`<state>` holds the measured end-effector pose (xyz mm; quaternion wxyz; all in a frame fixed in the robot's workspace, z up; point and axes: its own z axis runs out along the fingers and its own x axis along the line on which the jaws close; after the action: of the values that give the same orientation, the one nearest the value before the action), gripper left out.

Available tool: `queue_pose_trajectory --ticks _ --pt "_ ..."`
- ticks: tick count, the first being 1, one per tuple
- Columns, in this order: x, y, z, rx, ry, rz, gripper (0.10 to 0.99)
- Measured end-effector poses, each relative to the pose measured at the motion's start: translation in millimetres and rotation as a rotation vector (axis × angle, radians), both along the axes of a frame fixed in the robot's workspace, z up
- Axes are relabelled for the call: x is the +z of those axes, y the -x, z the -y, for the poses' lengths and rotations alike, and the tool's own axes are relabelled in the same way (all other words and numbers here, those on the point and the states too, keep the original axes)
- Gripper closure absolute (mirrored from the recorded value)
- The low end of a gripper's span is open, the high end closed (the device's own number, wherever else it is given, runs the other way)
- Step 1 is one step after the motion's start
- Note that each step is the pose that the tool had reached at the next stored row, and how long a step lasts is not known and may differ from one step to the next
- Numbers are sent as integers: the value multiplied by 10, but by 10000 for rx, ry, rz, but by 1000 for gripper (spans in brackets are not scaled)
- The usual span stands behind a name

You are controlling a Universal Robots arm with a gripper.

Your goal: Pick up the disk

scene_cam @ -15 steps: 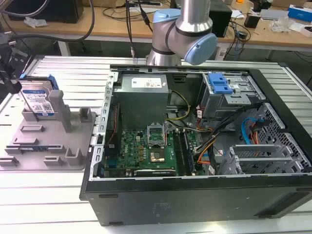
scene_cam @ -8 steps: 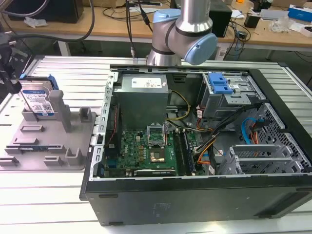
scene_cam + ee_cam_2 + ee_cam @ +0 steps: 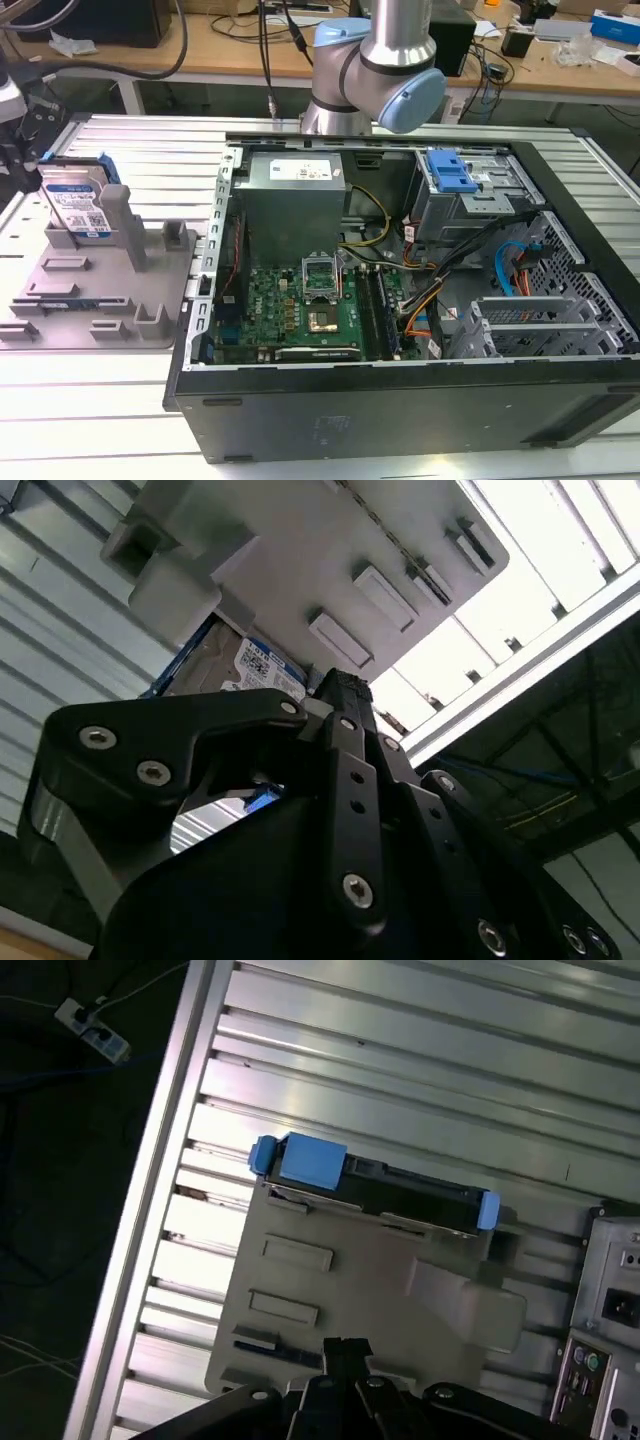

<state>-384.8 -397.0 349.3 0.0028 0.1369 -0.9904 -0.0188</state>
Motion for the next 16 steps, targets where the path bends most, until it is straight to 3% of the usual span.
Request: queue_pose_trajectory --ticks 2,3,8,10,11,16 --pt "-1 0 0 360 0 1 851" --pt "-1 0 0 546 1 0 851" --pt "-5 0 0 1732 3 -1 549" --pt "-7 0 0 2165 5 -1 549" --pt "-7 0 0 2497 6 -1 482" --pt "-9 0 0 4062 10 -1 482"
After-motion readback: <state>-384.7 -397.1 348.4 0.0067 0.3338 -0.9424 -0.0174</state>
